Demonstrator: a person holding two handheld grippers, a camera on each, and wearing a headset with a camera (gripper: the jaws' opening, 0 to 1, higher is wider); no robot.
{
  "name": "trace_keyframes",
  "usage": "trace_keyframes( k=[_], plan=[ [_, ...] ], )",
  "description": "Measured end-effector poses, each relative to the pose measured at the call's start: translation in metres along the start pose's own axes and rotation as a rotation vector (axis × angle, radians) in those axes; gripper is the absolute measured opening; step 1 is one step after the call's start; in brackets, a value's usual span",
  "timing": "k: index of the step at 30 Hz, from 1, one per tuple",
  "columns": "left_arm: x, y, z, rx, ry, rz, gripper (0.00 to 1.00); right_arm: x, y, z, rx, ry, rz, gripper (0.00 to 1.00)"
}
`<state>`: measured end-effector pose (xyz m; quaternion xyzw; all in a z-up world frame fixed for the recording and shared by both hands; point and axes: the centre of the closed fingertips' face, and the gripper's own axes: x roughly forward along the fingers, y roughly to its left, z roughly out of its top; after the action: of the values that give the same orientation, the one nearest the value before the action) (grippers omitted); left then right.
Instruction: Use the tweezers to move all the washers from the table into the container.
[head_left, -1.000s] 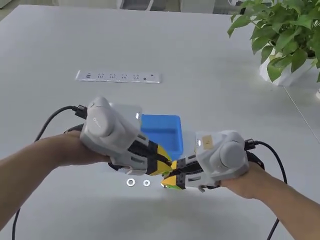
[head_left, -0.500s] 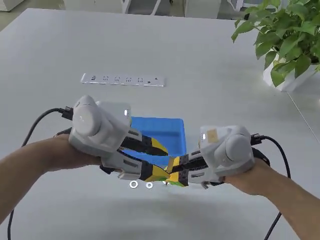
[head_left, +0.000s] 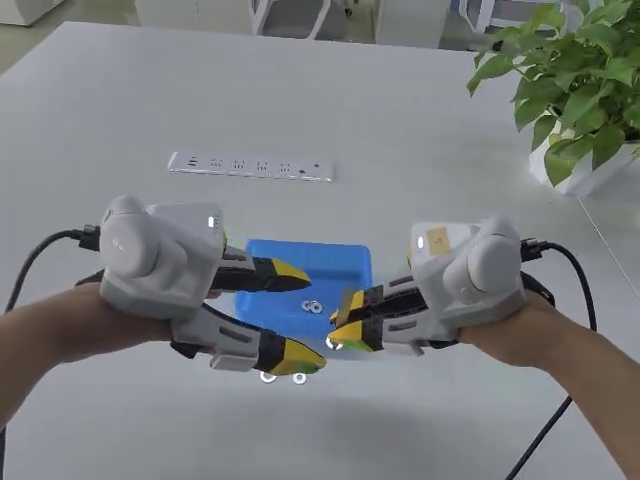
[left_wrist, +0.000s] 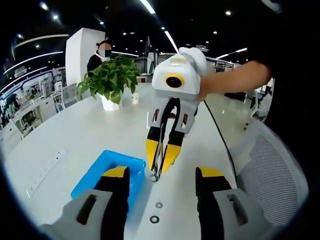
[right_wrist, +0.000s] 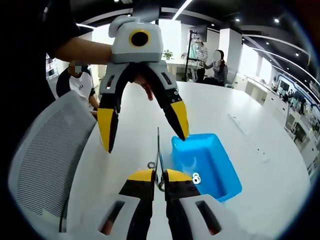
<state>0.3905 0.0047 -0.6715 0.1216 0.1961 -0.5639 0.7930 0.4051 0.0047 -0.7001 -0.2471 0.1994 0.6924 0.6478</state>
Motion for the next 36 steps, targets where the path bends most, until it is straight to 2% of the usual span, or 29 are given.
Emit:
trace_keyframes(
  k=[4,7,17,24,27,36],
  plan=[
    [-0.003,0.002,0.000,-0.017,-0.005,0.021,0.63,-0.002,-0.006,0.008,-0.024,0.003,-0.001,0.08],
    [-0.005,0.002,0.001,-0.033,-0.025,0.027,0.63,-0.003,-0.012,0.015,-0.038,-0.002,-0.004,0.08],
    [-0.018,0.006,-0.004,-0.057,-0.034,0.090,0.73,0.000,-0.043,0.033,-0.071,-0.034,-0.037,0.08],
    [-0.026,0.010,-0.004,-0.067,-0.045,0.124,0.79,0.007,-0.058,0.038,-0.094,-0.039,-0.062,0.08],
    [-0.027,0.009,-0.006,-0.073,-0.045,0.118,0.81,0.011,-0.066,0.039,-0.101,-0.040,-0.076,0.08],
    [-0.035,0.010,-0.010,-0.075,-0.041,0.138,0.84,0.021,-0.080,0.032,-0.104,-0.038,-0.089,0.08]
  ],
)
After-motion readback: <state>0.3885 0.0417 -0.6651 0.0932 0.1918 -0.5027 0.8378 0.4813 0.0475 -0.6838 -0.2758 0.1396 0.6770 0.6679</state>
